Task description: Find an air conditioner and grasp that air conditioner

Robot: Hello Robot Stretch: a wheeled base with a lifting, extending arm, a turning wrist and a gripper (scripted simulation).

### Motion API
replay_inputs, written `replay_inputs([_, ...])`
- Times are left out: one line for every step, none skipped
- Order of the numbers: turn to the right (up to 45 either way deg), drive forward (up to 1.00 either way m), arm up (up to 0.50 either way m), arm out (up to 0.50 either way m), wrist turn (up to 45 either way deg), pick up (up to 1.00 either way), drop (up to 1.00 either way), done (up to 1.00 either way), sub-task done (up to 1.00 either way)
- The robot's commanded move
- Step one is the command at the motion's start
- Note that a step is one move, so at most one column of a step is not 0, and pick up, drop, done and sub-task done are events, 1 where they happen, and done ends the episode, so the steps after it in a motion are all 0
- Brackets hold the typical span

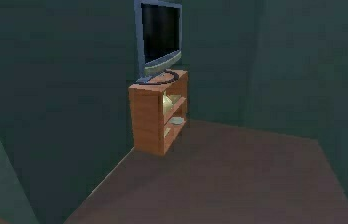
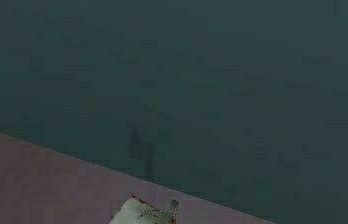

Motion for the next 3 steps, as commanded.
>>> replay_inputs([0.0, 0.0, -0.3, 0.0, 0.0, 0.0, 0.0, 0.0, 0.0])
replay_inputs([0.0, 0.0, 0.0, 0.0, 0.0, 1.0, 0.0, 0.0, 0.0])
replay_inputs([0.0, 0.0, 0.1, 0.0, 0.0, 0.0, 0.0, 0.0, 0.0])
